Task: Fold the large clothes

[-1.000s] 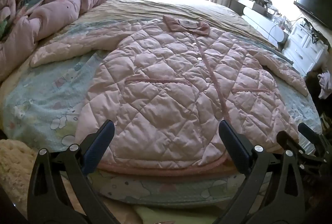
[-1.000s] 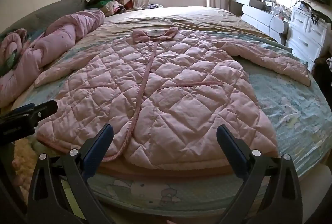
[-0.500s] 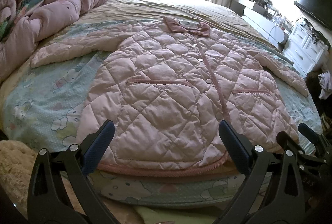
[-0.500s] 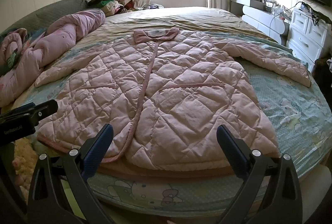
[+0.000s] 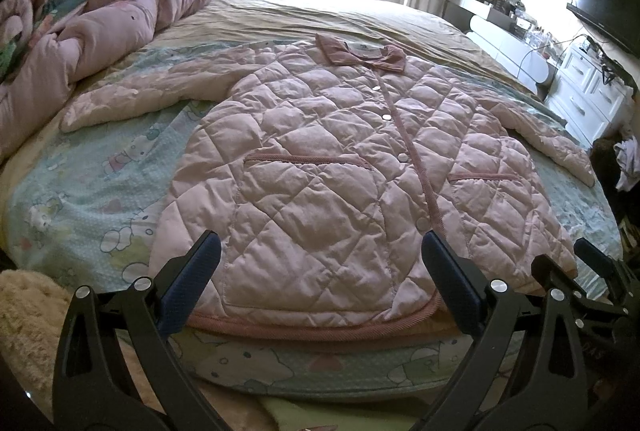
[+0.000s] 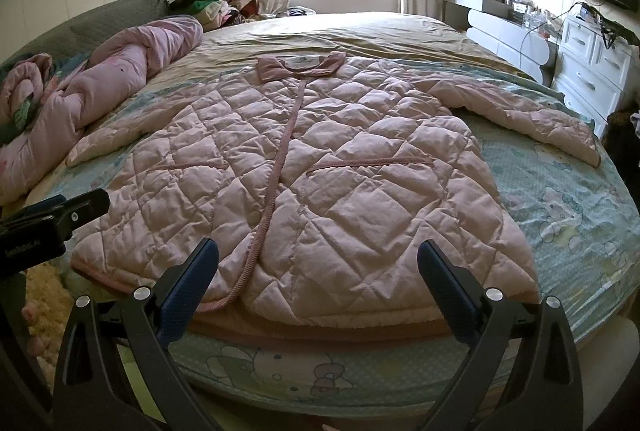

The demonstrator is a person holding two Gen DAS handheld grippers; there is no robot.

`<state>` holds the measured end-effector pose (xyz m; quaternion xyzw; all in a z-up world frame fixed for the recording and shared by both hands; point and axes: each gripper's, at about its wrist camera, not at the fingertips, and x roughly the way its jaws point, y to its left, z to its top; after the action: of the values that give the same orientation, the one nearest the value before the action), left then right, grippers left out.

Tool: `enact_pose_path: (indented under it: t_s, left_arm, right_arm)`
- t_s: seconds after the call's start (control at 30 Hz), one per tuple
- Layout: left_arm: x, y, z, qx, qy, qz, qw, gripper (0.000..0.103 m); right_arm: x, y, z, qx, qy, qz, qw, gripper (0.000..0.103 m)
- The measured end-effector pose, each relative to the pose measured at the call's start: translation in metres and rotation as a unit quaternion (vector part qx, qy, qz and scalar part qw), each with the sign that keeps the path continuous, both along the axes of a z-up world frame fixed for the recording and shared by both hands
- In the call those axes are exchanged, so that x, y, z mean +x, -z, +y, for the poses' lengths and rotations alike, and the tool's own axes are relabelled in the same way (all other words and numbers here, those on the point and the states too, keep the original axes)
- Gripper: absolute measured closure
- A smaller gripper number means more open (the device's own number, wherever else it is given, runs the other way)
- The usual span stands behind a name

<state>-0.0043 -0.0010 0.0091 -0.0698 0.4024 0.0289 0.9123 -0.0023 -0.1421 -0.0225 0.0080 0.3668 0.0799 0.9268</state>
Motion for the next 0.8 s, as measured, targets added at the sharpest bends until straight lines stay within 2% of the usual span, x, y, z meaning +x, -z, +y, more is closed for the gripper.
enact_pose_path:
  t_s: [0.63,0.8]
  left_arm:
    - [0.004,-0.005,0.004,0.001,-0.001,0.003,1.0,0.009]
    - [0.01,0.005,0.006,0.003,-0.003,0.008,1.0,0.009]
  right_arm:
    - [0.001,0.001,-0.001,0.003,-0.001,0.0,1.0,0.004]
    - [0.004,0.003,0.002,0.003,-0.005,-0.002,1.0,0.004]
